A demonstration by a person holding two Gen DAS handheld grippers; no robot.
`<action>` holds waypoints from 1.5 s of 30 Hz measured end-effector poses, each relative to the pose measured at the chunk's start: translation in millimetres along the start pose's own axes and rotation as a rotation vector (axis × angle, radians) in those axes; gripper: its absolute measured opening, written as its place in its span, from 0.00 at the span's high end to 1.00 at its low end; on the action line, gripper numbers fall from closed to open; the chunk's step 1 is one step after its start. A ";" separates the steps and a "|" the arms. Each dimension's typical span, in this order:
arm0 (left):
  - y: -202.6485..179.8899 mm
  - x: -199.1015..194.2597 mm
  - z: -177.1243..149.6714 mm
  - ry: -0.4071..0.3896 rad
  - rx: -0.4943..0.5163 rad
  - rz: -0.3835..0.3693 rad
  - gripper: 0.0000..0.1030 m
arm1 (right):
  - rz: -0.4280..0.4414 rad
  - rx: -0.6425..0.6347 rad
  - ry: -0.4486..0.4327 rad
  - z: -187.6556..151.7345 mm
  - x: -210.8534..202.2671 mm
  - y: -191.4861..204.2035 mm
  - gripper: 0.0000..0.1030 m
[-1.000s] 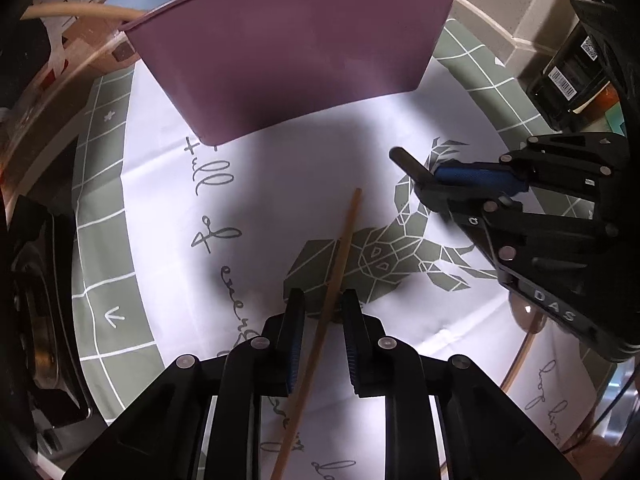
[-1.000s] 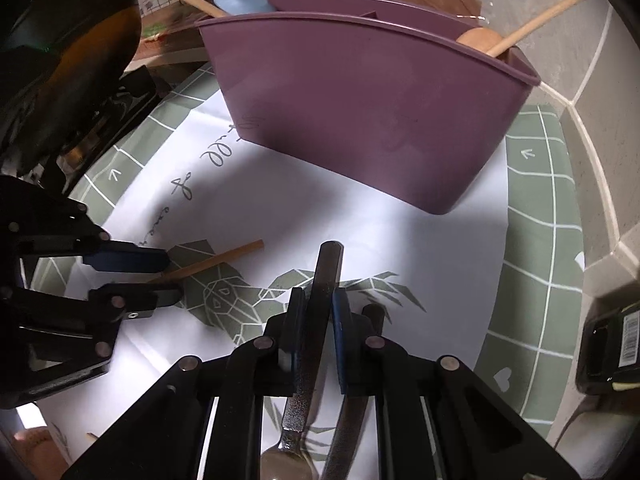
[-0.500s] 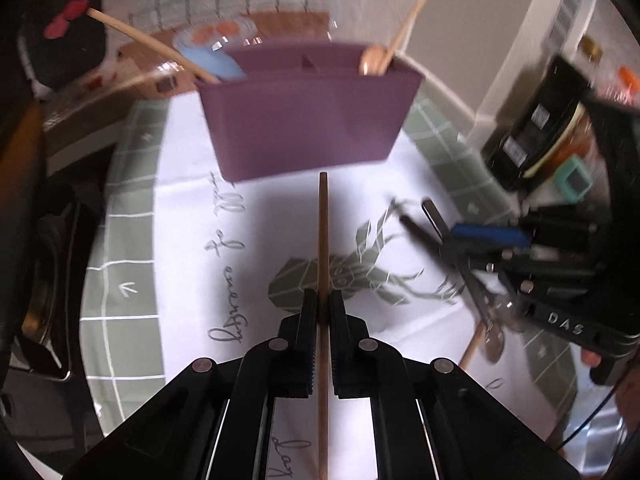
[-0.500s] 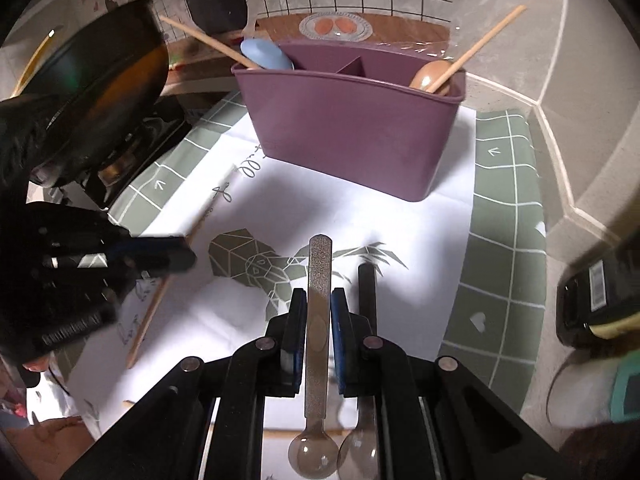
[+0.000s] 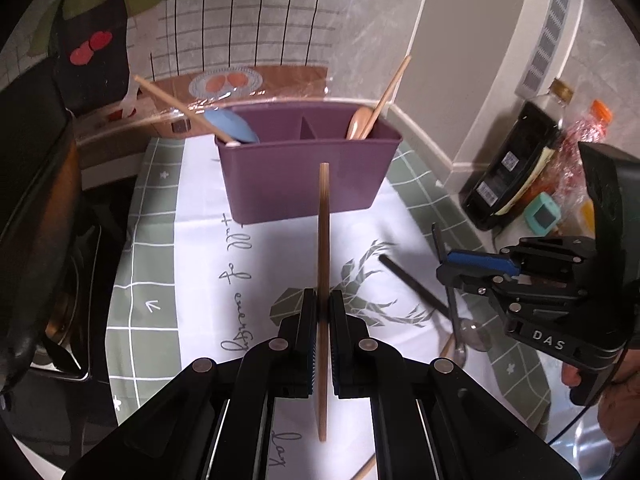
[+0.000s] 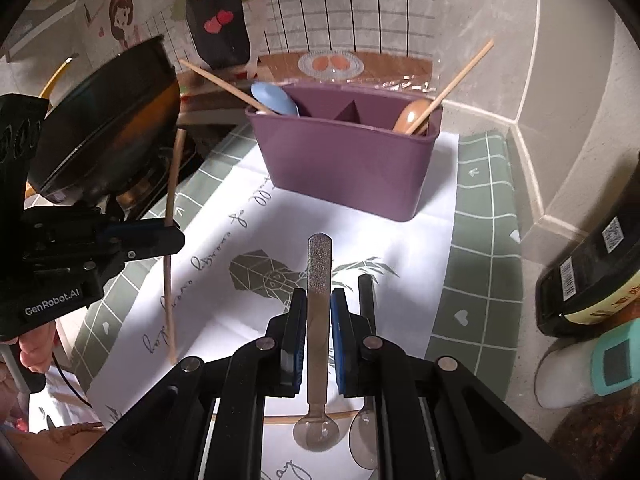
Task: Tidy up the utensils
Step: 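Lift the metal spoons with the right tool while the left tool lifts the chopstick, then carry the metal spoons and chopstick over the purple caddy with both tools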
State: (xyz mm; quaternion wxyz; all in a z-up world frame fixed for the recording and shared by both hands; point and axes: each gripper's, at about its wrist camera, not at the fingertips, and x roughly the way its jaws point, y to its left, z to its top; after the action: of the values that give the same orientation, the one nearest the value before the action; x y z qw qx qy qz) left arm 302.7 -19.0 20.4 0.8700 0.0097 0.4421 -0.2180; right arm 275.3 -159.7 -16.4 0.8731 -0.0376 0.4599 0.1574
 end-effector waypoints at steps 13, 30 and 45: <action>-14.3 -60.0 6.2 -0.146 0.031 -0.018 0.95 | -0.026 -0.018 -0.146 13.4 -54.9 11.9 0.90; -34.0 -164.3 134.1 -0.424 0.108 0.041 0.95 | -0.141 -0.091 -0.510 138.3 -195.9 11.5 0.90; 2.2 -116.9 213.3 -0.447 0.017 0.060 0.95 | -0.156 -0.037 -0.539 206.2 -159.0 -27.2 0.90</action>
State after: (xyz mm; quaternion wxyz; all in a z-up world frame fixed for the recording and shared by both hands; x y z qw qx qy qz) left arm 406.6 -18.4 240.3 0.9523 -0.0186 0.2360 -0.1925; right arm 363.0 -180.2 229.4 0.9726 -0.0458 0.2038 0.1025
